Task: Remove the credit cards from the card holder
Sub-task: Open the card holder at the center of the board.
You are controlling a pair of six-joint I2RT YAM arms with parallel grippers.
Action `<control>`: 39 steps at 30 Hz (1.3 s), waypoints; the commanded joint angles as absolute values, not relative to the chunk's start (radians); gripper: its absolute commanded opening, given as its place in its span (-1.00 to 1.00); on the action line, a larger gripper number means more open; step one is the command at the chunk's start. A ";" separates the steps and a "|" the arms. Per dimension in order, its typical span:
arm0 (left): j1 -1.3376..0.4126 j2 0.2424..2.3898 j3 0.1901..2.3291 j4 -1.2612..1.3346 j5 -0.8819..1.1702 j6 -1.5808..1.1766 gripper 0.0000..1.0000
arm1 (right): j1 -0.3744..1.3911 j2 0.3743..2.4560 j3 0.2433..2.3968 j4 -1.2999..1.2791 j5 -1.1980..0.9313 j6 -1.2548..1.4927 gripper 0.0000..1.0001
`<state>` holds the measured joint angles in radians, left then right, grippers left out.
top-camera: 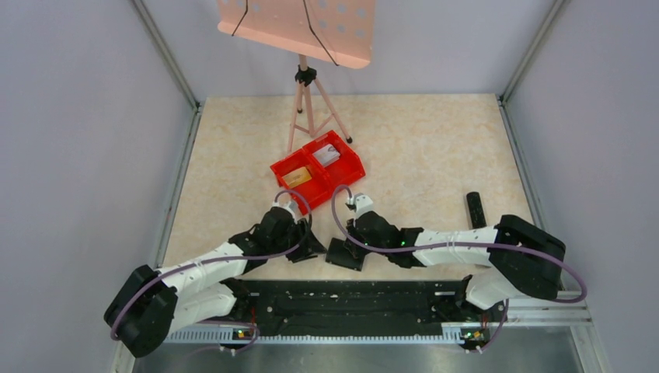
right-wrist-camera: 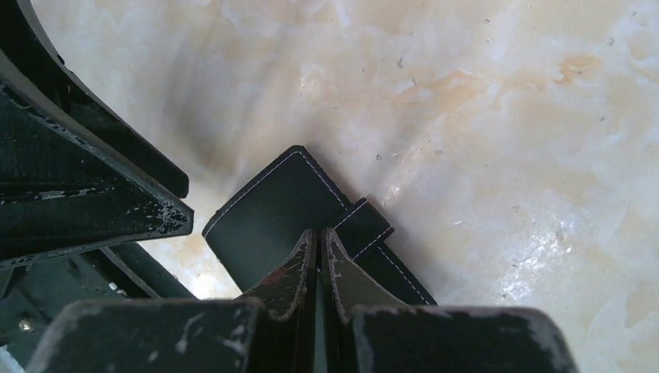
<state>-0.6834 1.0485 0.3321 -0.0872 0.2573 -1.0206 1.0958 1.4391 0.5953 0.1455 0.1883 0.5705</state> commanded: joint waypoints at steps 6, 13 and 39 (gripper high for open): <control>-0.690 1.030 0.311 0.063 0.324 -0.997 -0.03 | 1.067 1.382 0.564 0.227 0.150 0.629 -1.00; -0.696 1.148 0.337 0.113 0.366 -0.961 -0.08 | 1.057 1.365 0.542 0.261 0.121 0.648 -1.00; -0.701 1.232 0.330 0.178 0.404 -0.953 -1.00 | 0.933 1.209 0.520 0.111 0.095 0.538 -1.00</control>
